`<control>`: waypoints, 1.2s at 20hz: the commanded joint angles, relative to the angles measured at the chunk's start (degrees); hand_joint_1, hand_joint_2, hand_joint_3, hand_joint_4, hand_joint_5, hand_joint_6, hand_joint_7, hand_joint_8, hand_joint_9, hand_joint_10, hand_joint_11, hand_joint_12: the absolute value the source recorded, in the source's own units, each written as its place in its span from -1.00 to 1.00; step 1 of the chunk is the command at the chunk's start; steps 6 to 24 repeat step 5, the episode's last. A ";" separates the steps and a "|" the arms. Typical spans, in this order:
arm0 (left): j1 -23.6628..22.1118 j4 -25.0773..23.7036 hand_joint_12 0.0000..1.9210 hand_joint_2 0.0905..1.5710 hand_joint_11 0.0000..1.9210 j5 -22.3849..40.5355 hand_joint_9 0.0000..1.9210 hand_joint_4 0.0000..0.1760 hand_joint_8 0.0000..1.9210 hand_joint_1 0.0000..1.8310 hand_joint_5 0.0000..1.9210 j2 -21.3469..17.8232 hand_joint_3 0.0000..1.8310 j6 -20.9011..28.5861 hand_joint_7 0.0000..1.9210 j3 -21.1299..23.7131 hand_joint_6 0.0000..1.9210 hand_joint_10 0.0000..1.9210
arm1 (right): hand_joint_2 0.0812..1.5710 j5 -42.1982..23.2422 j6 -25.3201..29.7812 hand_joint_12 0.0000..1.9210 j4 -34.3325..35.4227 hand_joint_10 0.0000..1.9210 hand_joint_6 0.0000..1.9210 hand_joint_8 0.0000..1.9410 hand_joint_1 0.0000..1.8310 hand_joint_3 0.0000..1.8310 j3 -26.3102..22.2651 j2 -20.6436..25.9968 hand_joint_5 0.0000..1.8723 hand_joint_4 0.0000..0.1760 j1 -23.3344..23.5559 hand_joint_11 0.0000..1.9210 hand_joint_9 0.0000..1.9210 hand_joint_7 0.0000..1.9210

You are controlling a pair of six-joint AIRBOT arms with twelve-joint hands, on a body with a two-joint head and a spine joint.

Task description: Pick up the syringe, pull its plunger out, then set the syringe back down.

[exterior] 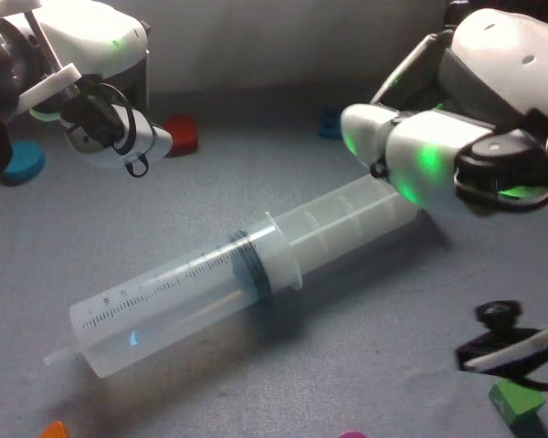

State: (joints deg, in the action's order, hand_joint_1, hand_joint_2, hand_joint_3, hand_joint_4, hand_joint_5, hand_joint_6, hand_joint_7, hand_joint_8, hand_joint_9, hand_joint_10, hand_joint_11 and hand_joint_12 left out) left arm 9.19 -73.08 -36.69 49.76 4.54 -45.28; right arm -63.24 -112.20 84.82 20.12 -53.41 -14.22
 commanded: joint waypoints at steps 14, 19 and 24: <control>-1.29 -3.57 1.00 0.68 0.53 0.42 0.51 -0.90 1.00 -0.40 0.27 -0.25 -1.00 -0.71 0.44 0.27 1.00 1.00 | 0.86 1.03 9.79 1.00 -7.59 1.00 1.00 1.00 -0.47 -1.00 0.15 0.21 0.31 1.00 1.31 0.95 0.73 0.57; -1.29 -3.57 1.00 0.68 0.53 0.42 0.51 -0.90 1.00 -0.40 0.27 -0.25 -1.00 -0.71 0.44 0.27 1.00 1.00 | 0.86 1.03 9.79 1.00 -7.59 1.00 1.00 1.00 -0.47 -1.00 0.15 0.21 0.31 1.00 1.31 0.95 0.73 0.57; -1.29 -3.57 1.00 0.68 0.53 0.42 0.51 -0.90 1.00 -0.40 0.27 -0.25 -1.00 -0.71 0.44 0.27 1.00 1.00 | 0.86 1.03 9.79 1.00 -7.59 1.00 1.00 1.00 -0.47 -1.00 0.15 0.21 0.31 1.00 1.31 0.95 0.73 0.57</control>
